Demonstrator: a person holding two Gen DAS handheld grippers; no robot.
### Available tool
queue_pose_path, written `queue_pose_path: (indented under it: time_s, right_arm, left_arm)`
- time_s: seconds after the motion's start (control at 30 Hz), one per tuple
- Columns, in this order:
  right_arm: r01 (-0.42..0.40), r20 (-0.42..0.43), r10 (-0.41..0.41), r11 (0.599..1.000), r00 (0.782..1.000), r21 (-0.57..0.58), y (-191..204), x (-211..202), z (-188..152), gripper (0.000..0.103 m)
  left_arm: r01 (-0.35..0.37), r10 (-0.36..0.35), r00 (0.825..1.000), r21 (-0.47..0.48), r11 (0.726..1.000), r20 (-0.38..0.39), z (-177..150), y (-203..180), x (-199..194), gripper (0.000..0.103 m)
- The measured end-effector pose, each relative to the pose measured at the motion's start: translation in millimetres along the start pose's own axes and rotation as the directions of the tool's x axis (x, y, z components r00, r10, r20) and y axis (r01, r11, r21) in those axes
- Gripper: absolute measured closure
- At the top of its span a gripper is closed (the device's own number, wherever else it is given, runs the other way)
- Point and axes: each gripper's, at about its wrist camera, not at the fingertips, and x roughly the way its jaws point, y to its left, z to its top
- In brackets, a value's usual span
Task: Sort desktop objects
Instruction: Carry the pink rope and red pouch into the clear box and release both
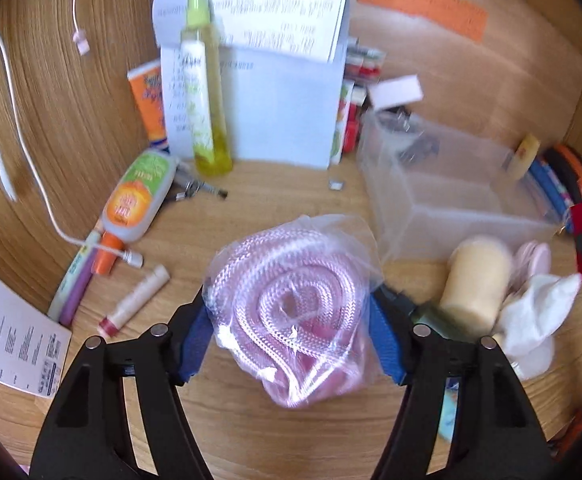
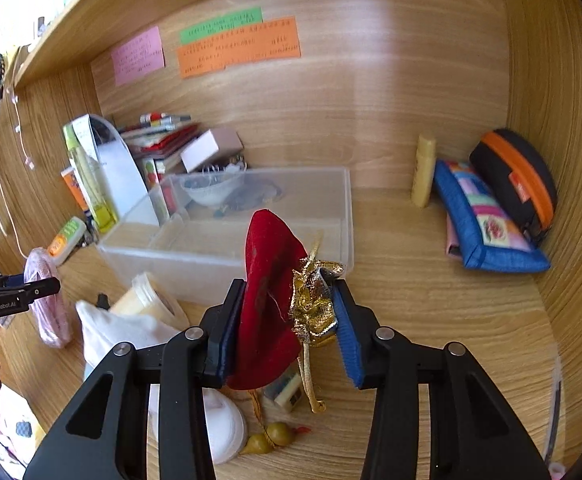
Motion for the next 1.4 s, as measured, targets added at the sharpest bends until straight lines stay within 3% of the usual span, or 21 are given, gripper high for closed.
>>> queue_pose_path:
  time_s: [0.43, 0.67, 0.87, 1.13, 1.4]
  right_arm:
    - [0.019, 0.057, -0.017, 0.999, 0.998, -0.028, 10, -6, 29, 0.064]
    - [0.018, 0.080, -0.016, 0.999, 0.997, -0.032, 10, -4, 48, 0.064]
    - [0.022, 0.088, -0.019, 0.999, 0.996, -0.033, 12, 6, 68, 0.064]
    - [0.005, 0.084, -0.003, 1.000, 0.996, -0.023, 18, 27, 90, 0.064]
    - [-0.014, 0.000, 0.014, 1.000, 1.000, -0.005, 13, 65, 80, 0.064]
  left_arm:
    - [0.078, -0.079, 0.986, 0.008, 0.997, 0.147, 38, -19, -21, 0.035]
    - [0.127, -0.128, 0.974, 0.019, 0.992, 0.187, 68, -28, -27, 0.035]
    - [0.192, -0.189, 0.964, 0.004, 0.981, 0.187, 97, -42, -17, 0.035]
    - [0.208, -0.213, 0.962, 0.042, 0.977, 0.171, 119, -76, 8, 0.035]
    - [0.222, -0.231, 0.967, 0.082, 0.971, 0.111, 122, -97, 43, 0.035]
